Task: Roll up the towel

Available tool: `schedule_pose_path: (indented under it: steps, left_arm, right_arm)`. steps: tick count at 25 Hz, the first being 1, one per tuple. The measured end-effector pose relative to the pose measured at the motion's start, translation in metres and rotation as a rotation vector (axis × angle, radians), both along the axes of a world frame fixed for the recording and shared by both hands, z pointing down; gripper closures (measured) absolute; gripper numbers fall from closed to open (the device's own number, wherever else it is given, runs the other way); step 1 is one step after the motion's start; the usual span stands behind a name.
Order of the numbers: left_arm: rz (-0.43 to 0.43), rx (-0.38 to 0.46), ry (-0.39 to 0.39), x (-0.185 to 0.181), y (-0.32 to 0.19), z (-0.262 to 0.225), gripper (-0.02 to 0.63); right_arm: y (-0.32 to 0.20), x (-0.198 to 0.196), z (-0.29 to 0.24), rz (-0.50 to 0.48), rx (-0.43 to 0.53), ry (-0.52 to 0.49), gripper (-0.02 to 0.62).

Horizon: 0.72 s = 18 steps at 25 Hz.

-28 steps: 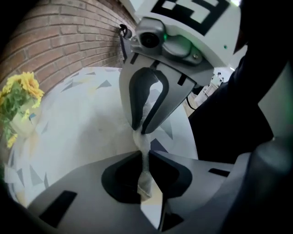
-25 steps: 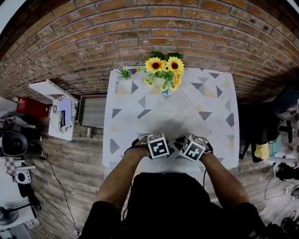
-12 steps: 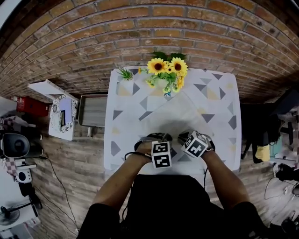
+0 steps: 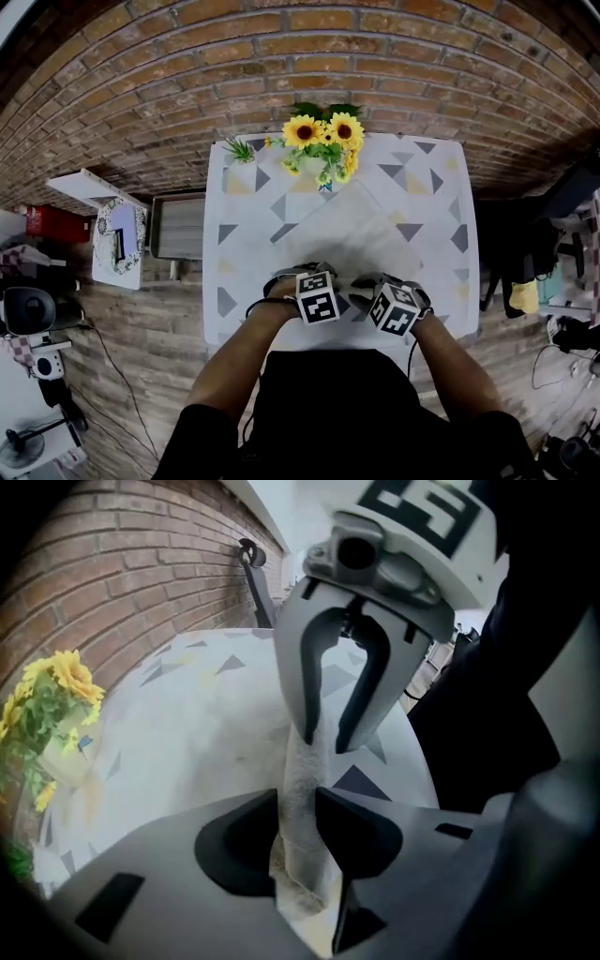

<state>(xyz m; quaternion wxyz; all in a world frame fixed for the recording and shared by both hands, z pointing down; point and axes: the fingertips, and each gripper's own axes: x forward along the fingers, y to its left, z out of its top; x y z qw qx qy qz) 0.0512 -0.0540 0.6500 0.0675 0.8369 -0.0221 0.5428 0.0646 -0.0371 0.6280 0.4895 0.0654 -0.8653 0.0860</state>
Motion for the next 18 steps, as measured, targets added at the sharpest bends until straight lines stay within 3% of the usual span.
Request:
schedule_pose_path:
  steps: [3,6,12,18]
  left_arm:
    - [-0.026,-0.024,0.009,-0.001,-0.004,0.0,0.468]
    - [-0.029,0.02,0.018,-0.001,-0.008,-0.006,0.468]
    - [0.008,0.079,0.034,-0.002,-0.006,-0.023,0.465]
    - [0.078,0.11,-0.034,-0.001,-0.007,-0.012,0.448]
  right_arm:
    - [0.003,0.005,0.016,-0.01,0.045,0.065,0.434]
    - [-0.006,0.011,0.027,-0.001,0.111,0.126,0.426]
    - [-0.026,0.01,0.019,0.049,0.109,0.107,0.518]
    - [-0.044,0.01,0.015,0.099,0.038,0.083,0.526]
